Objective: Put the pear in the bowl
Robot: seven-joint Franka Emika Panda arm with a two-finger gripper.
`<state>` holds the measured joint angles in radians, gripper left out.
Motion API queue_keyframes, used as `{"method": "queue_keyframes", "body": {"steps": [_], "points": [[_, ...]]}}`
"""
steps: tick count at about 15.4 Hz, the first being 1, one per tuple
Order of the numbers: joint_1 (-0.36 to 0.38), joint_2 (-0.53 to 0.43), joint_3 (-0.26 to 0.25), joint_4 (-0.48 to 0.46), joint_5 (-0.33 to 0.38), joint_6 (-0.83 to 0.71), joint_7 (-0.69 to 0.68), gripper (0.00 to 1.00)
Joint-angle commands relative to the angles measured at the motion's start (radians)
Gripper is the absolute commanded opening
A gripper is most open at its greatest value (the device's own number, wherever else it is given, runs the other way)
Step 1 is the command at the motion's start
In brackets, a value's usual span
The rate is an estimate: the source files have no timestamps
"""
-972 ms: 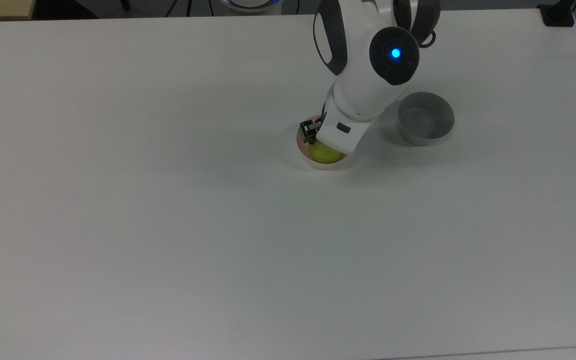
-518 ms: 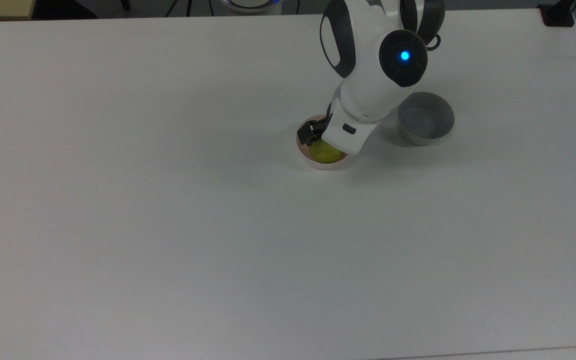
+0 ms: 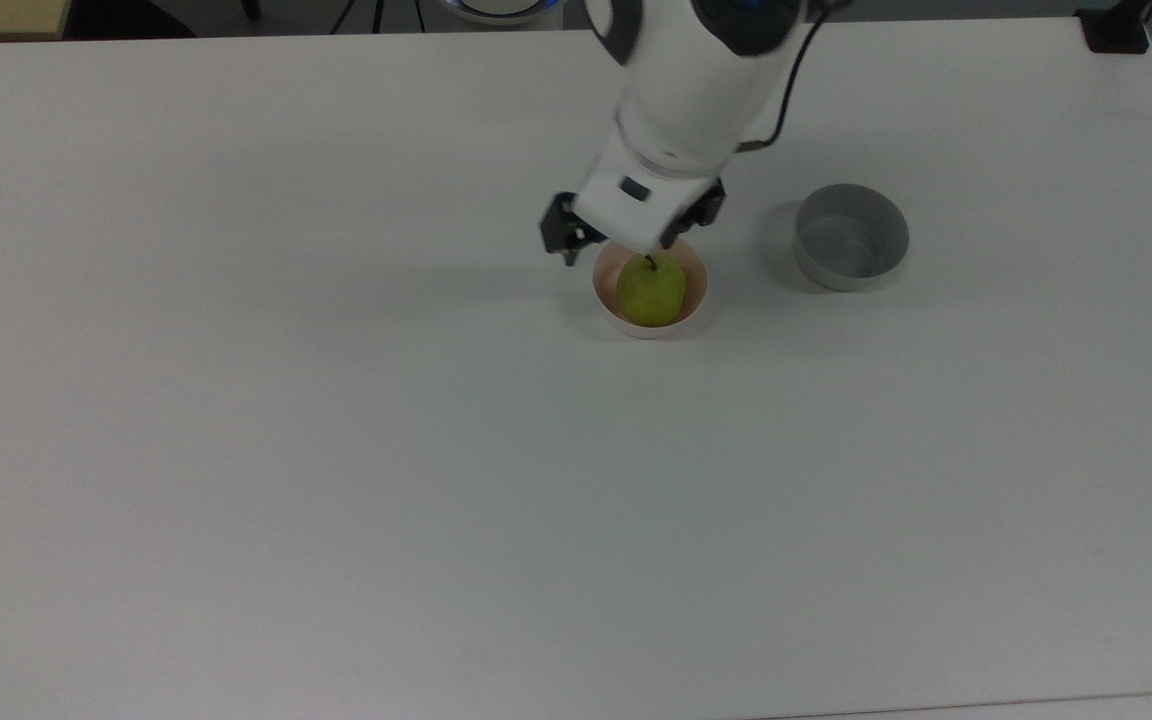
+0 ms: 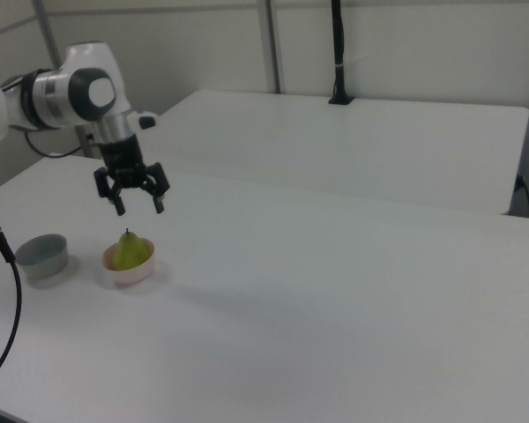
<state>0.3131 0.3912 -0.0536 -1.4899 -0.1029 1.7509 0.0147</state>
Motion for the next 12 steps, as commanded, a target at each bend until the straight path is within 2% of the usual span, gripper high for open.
{"method": "queue_keyframes", "body": {"steps": [1,7,12], "points": [[-0.116,-0.055,0.001,-0.023,-0.011,-0.014,-0.022,1.00],[-0.325,-0.080,0.001,-0.020,-0.009,-0.004,-0.070,1.00],[-0.397,-0.101,0.001,-0.010,0.000,-0.005,-0.059,1.00]]}}
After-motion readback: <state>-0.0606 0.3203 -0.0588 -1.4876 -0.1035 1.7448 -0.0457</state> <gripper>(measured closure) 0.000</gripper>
